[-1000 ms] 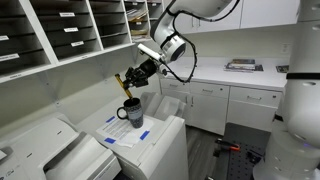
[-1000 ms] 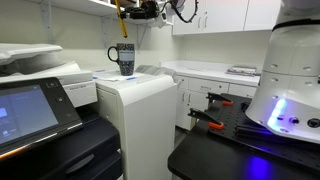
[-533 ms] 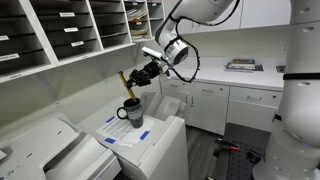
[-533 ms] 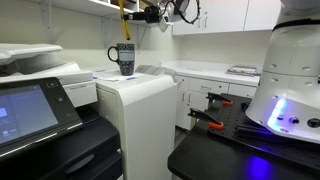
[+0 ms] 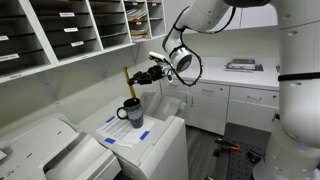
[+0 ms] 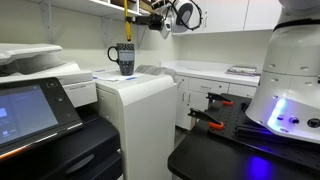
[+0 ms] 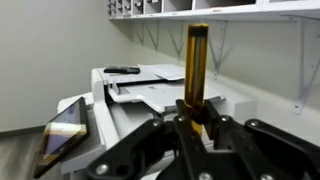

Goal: Pick up the yellow pen and put it in the black cup.

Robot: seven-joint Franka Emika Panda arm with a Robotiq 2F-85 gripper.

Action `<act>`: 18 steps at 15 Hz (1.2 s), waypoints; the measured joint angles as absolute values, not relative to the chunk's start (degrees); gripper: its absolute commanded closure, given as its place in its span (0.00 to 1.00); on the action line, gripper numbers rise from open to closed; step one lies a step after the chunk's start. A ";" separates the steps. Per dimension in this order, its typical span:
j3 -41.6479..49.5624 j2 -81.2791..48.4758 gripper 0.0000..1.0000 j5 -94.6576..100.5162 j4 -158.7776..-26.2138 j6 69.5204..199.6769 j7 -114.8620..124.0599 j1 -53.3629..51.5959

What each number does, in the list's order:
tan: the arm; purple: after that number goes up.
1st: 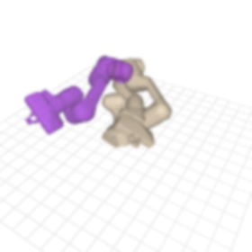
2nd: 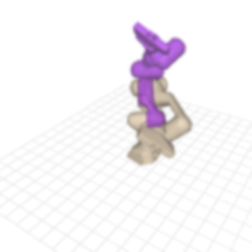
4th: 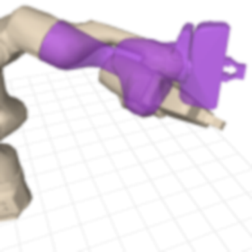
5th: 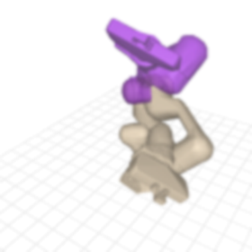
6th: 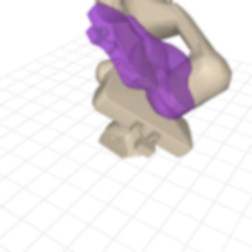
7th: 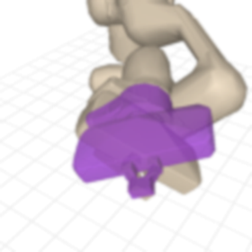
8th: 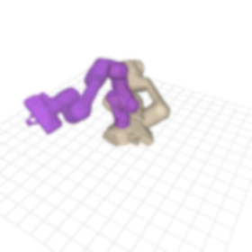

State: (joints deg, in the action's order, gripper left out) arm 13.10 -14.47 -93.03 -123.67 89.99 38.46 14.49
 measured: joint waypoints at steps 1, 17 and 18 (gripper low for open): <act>13.10 -15.29 0.95 -94.02 -123.61 88.93 38.46 14.50; 12.50 -21.51 0.46 -94.86 -120.87 88.31 38.78 14.35; 12.50 -21.54 0.37 -94.87 -120.73 88.32 38.78 14.34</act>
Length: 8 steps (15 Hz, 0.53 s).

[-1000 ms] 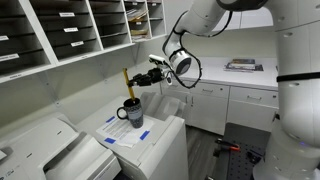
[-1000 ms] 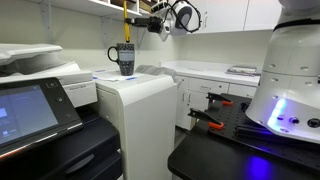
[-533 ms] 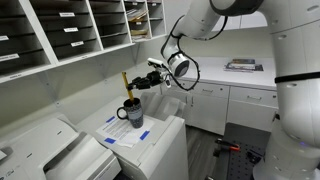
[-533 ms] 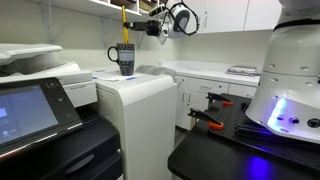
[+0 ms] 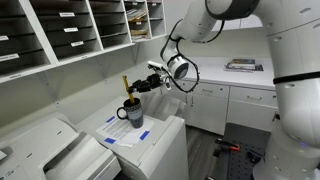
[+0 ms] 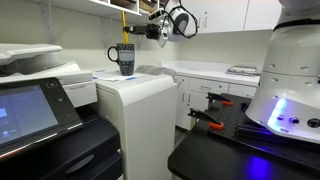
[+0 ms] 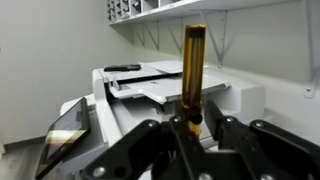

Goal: Pick up the yellow pen and put it in the black cup.

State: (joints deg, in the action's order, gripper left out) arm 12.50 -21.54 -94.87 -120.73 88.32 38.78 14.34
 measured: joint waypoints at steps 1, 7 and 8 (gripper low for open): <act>12.50 -21.54 0.30 -94.87 -120.53 88.32 38.77 14.33; 12.50 -21.10 0.00 -94.86 -119.42 88.32 38.77 14.02; 12.50 -20.98 0.00 -94.84 -119.40 88.32 38.77 13.95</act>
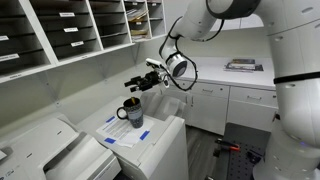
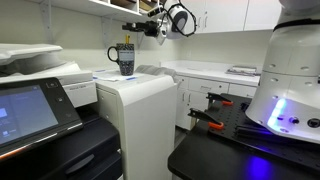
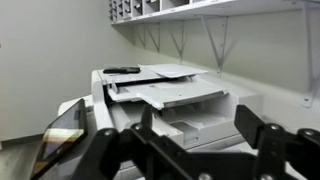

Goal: Pick up the yellow pen and put it in the black cup.

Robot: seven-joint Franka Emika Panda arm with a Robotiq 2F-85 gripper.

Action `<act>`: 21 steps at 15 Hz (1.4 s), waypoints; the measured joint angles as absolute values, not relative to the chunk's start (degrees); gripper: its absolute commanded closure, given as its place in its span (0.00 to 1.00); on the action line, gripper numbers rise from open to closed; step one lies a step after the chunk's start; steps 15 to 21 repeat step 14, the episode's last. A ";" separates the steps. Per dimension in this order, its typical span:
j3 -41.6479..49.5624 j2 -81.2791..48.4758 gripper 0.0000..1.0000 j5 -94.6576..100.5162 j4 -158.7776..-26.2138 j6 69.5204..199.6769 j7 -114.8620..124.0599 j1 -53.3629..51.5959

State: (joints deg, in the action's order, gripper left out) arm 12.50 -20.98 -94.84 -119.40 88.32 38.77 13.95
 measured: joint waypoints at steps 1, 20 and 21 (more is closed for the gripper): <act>12.50 -20.96 0.00 -94.81 -119.40 88.36 38.77 13.86; 13.27 -13.85 0.00 -79.11 -118.30 97.36 46.82 11.96; 13.27 -13.85 0.00 -79.11 -118.30 97.36 46.82 11.96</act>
